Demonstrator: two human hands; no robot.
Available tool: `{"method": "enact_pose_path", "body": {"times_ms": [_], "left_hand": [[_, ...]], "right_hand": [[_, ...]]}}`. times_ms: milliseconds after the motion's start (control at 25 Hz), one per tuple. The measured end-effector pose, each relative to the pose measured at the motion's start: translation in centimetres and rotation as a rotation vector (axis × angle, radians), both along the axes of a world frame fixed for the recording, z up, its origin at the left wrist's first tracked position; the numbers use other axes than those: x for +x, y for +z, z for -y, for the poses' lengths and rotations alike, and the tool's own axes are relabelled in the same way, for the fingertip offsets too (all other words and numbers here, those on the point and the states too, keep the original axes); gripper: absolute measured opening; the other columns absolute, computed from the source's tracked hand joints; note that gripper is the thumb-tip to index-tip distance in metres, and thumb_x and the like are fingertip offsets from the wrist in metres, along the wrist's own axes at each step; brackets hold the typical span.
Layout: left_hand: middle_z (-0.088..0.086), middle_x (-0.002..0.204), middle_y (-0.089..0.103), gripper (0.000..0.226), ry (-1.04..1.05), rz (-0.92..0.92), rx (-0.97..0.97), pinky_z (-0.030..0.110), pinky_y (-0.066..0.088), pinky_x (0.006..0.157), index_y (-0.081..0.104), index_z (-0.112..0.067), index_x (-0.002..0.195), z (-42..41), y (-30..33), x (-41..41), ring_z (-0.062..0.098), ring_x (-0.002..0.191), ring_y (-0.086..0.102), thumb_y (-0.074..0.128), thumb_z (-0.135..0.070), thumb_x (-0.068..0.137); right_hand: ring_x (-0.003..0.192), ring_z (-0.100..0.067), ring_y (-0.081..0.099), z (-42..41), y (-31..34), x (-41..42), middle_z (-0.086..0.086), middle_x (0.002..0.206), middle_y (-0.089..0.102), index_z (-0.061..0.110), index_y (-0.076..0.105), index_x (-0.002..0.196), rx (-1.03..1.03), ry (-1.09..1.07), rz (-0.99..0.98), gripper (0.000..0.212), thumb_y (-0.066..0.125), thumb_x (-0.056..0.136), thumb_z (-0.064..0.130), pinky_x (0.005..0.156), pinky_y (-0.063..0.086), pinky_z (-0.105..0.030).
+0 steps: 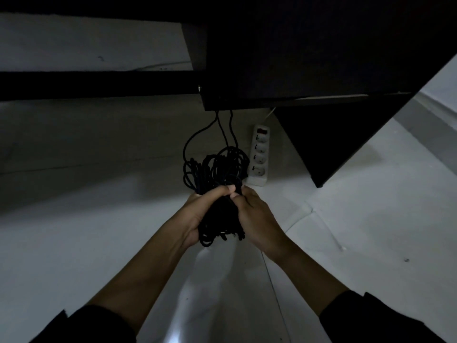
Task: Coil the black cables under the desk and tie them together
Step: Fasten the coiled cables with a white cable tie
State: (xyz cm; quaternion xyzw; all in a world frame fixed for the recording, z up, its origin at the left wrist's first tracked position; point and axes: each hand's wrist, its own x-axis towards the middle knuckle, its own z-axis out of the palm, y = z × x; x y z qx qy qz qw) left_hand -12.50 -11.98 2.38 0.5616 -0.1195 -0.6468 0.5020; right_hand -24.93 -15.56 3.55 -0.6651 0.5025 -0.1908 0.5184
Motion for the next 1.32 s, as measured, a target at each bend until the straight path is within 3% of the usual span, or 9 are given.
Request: {"method": "enact_pose_path", "body": {"times_ms": [80,280,480,640,960,1040,1160,1240,1320], "left_hand": [[0.015,0.094,0.075,0.038,0.007,0.018,0.018,0.032,0.057,0.074,0.072,-0.006,0.104,0.0,0.0,-0.3,0.028,0.089,0.072,0.077,-0.030,0.075],[0.014,0.091,0.075,0.035,0.030,0.031,0.023,0.029,0.058,0.069,0.072,-0.006,0.104,0.2,0.2,-0.8,0.027,0.085,0.073,0.077,-0.028,0.076],[0.015,0.102,0.074,0.053,0.003,-0.021,-0.008,0.038,0.056,0.088,0.070,-0.008,0.110,0.2,0.1,-1.0,0.027,0.096,0.071,0.081,-0.038,0.068],[0.017,0.102,0.073,0.054,-0.052,0.021,0.019,0.041,0.055,0.090,0.069,-0.005,0.112,0.2,0.1,-0.4,0.030,0.095,0.071,0.082,-0.033,0.068],[0.012,0.094,0.075,0.042,0.042,0.114,0.013,0.034,0.059,0.078,0.070,-0.008,0.109,0.7,0.3,-1.2,0.025,0.086,0.074,0.081,-0.026,0.073],[0.012,0.094,0.075,0.044,0.070,0.123,0.024,0.035,0.059,0.078,0.069,-0.008,0.110,0.7,0.1,-1.6,0.025,0.086,0.073,0.082,-0.025,0.072],[0.013,0.097,0.074,0.047,0.134,0.136,0.041,0.030,0.060,0.068,0.067,-0.007,0.111,0.7,-0.6,-2.4,0.025,0.085,0.073,0.083,-0.022,0.071],[0.012,0.097,0.074,0.046,0.169,0.153,0.034,0.028,0.060,0.064,0.066,-0.007,0.112,0.7,-0.9,-3.0,0.023,0.084,0.073,0.083,-0.020,0.071],[0.012,0.098,0.074,0.046,0.184,0.173,0.025,0.028,0.060,0.066,0.066,-0.009,0.112,0.8,-1.2,-3.5,0.023,0.085,0.072,0.083,-0.019,0.071]], "right_hand": [[0.107,-0.015,0.053,0.0,0.2,-0.2,-0.006,0.118,0.055,0.012,0.055,0.117,0.024,0.003,-0.026,0.029,0.036,0.102,0.028,0.082,0.045,-0.023],[0.112,-0.018,0.053,0.3,0.2,-0.7,-0.010,0.125,0.054,0.009,0.055,0.120,0.035,0.031,-0.049,0.038,0.035,0.102,0.037,0.093,0.044,-0.031],[0.127,-0.016,0.046,0.8,0.2,-1.1,-0.003,0.139,0.047,0.020,0.045,0.138,0.047,0.081,-0.025,0.054,0.031,0.099,0.055,0.106,0.037,-0.033],[0.120,-0.009,0.044,0.1,0.1,-1.4,-0.003,0.141,0.041,0.018,0.037,0.142,0.067,0.145,-0.011,0.062,0.028,0.097,0.059,0.094,0.034,-0.022],[0.122,-0.009,0.054,2.1,-0.7,-2.5,0.008,0.135,0.058,0.036,0.054,0.133,0.179,0.166,0.062,0.081,0.027,0.076,0.088,0.104,0.041,-0.033],[0.116,-0.014,0.059,3.1,-1.2,-3.5,0.006,0.130,0.060,0.030,0.056,0.132,0.165,0.046,0.054,0.068,0.030,0.088,0.074,0.095,0.047,-0.031],[0.106,-0.025,0.064,4.9,-2.4,-6.4,-0.007,0.118,0.065,0.010,0.063,0.117,0.042,-0.201,-0.062,0.032,0.044,0.099,0.028,0.083,0.048,-0.027],[0.105,-0.020,0.062,5.9,-3.8,-9.6,-0.005,0.111,0.066,0.007,0.065,0.111,-0.093,-0.147,-0.299,0.025,0.047,0.093,0.008,0.085,0.046,-0.016],[0.110,-0.026,0.060,6.6,-5.3,-12.9,-0.009,0.116,0.065,0.010,0.067,0.108,-0.172,-0.065,-0.571,0.027,0.053,0.086,0.002,0.091,0.047,-0.025]]}}
